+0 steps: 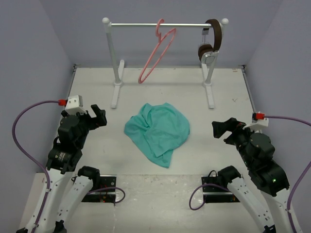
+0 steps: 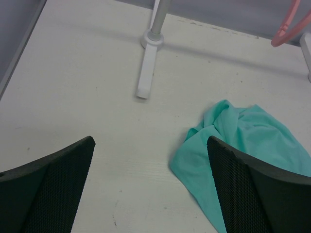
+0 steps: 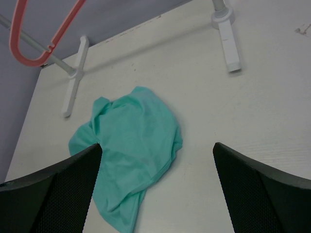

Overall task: Place the t-shirt on the hanger
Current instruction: Pick up the hanger from the clothesline.

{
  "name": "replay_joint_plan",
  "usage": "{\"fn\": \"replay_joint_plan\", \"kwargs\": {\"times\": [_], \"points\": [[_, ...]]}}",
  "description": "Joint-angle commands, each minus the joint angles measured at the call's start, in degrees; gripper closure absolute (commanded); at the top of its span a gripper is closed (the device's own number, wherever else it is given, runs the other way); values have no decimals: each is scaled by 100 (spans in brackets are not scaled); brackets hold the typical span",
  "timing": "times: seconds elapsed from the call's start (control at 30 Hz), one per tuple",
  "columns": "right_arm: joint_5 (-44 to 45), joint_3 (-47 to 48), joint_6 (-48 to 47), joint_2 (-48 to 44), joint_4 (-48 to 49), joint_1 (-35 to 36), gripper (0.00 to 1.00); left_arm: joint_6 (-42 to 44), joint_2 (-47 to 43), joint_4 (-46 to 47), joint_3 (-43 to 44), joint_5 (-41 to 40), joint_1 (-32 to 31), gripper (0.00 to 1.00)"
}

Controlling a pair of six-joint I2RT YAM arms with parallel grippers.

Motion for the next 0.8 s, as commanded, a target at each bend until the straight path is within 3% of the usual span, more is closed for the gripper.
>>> {"fn": "replay_joint_plan", "kwargs": {"times": [0.0, 0.17, 0.3, 0.37, 0.5, 0.6, 0.77], "points": [[-155, -70, 10, 20, 196, -17, 1, -123, -67, 172, -28, -138, -32, 0], [-996, -91, -32, 159, 1021, -14, 1, -246, -51, 163, -64, -150, -31, 0], [-2313, 691, 25, 1698, 1812, 32, 1, -283, 8, 161, -53, -105, -7, 0], [-2313, 1540, 11, 2572, 1932, 303, 1, -265, 67, 154, -47, -122, 39, 0], [-199, 3502, -339, 4680, 1466, 1647, 1, -239, 136, 156, -56, -75, 58, 0], [795, 5176, -249, 6696, 803, 1916, 1, -224, 184, 163, -72, -48, 64, 0], [2011, 8154, -375, 8834, -239, 2249, 1, -215, 261, 189, -89, 12, 64, 0]]}}
